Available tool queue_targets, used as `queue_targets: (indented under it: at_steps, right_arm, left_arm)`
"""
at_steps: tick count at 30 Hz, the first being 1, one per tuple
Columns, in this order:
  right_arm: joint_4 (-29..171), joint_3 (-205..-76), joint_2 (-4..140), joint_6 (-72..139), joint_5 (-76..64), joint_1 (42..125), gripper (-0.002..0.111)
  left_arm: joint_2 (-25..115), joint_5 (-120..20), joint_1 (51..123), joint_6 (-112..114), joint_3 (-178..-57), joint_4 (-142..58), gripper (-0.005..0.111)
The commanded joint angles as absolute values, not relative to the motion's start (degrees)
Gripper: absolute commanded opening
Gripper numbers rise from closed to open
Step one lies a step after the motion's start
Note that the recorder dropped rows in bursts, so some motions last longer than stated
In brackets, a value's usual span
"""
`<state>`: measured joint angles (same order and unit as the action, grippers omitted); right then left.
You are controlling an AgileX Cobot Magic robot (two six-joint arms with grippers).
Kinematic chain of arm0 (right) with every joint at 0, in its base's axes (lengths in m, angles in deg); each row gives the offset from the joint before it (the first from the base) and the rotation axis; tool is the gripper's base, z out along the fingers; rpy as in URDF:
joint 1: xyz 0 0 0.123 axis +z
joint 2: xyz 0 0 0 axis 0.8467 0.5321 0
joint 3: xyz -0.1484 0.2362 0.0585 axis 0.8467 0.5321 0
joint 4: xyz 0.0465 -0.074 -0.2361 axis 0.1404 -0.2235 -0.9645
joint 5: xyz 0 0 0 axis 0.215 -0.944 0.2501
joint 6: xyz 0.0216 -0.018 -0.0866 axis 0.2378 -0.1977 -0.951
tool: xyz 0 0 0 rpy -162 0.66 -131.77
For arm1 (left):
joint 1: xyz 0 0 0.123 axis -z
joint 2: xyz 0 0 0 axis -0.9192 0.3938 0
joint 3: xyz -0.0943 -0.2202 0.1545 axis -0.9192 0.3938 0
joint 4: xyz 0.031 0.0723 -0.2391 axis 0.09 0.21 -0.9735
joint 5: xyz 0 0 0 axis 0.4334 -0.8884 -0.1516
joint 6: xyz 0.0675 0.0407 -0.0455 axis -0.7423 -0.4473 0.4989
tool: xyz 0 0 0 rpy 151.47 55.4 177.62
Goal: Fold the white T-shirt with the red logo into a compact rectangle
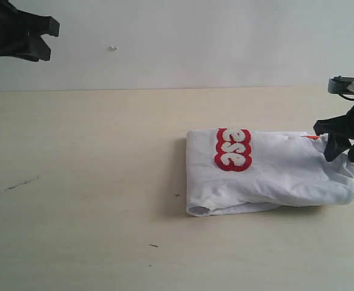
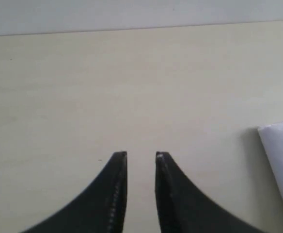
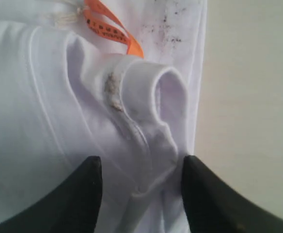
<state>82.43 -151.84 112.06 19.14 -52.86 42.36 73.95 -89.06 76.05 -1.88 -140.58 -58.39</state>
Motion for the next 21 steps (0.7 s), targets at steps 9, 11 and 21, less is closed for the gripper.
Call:
queue_targets:
  at_steps: [9, 11, 21]
  right_arm:
    - [92.4, -152.0, 113.0, 4.1, -48.0, 42.2, 0.000]
    - [92.4, -152.7, 112.9, 3.7, -46.8, 42.2, 0.000]
    - [91.7, -160.0, 109.4, -3.6, -44.1, 42.2, 0.000]
  left_arm:
    - [73.3, -86.7, 75.9, -2.2, -140.0, -57.6, 0.023]
    - [73.3, -86.5, 75.9, -2.2, -140.0, -57.6, 0.023]
    - [73.3, -83.5, 75.9, -3.2, -140.0, -57.4, 0.023]
